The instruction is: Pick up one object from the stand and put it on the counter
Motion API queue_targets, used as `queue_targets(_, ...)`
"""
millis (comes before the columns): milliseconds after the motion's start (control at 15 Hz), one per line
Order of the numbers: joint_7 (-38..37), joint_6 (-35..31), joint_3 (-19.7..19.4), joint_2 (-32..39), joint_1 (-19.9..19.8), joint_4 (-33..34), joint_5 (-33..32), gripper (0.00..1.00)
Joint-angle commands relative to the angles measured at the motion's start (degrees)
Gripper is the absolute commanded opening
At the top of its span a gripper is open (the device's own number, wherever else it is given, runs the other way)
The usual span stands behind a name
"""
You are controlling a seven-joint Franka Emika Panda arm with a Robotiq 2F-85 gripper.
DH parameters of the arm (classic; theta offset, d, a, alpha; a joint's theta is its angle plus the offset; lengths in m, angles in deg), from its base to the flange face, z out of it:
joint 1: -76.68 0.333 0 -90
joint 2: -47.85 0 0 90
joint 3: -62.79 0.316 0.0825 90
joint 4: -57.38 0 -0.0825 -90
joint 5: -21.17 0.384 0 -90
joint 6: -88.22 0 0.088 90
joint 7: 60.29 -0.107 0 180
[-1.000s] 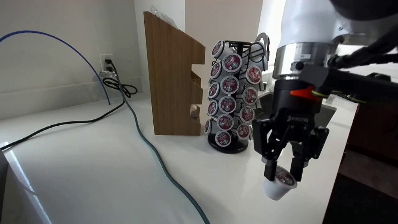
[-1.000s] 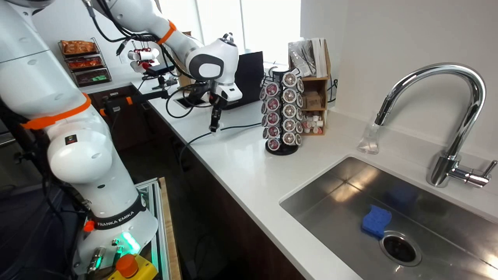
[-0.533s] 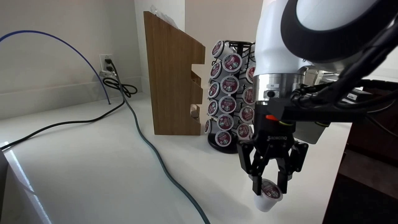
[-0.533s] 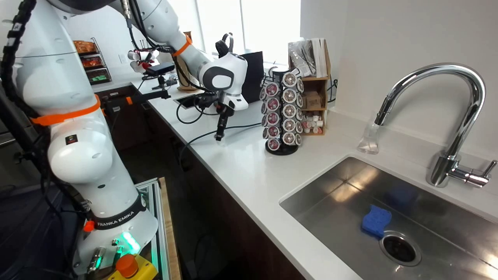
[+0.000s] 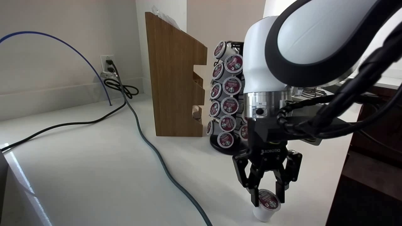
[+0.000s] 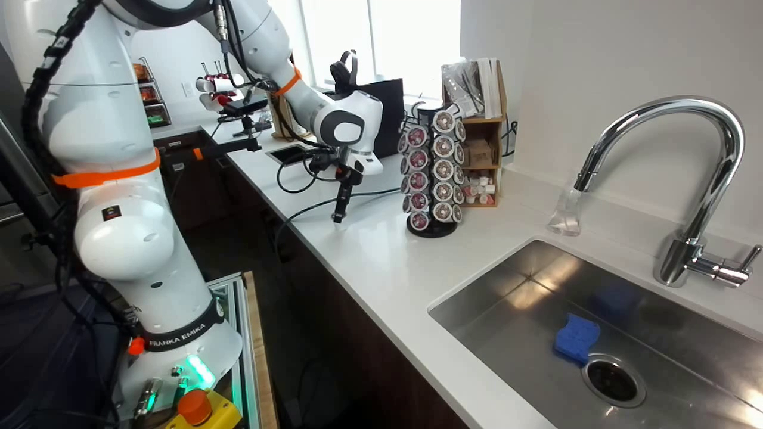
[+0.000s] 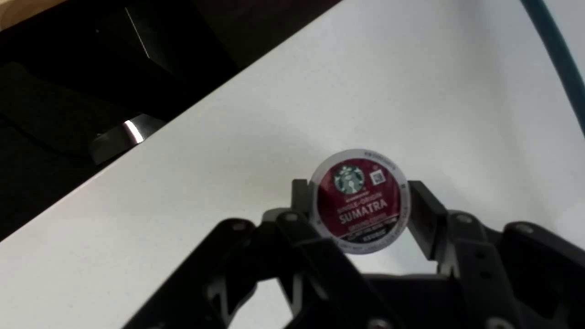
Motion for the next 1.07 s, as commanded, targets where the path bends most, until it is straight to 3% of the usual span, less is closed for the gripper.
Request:
queue_targets(0,-1.90,-0.49,-0.76,1.33,1.39,1.08,-1.41,0.87)
queue_targets(133,-1.80,-0.35,-0.66,0.64,1.71,1.15,-1.25,0.99)
queue_targets(467,-2.44,1.30,-0.03,-5.37,2.75,-0.04,-1.84,1.00)
queue_targets(667,-2.74,3.03,-0.47,-13.27,2.32,-2.27,-9.94,1.00)
queue_targets(867,5.06,7.66,-0.60,-23.09,0.81,-3.66,-11.48,1.00)
queue_targets(1000,13.13,10.00,-1.41,-29.76,0.74,-4.42,-8.94,1.00)
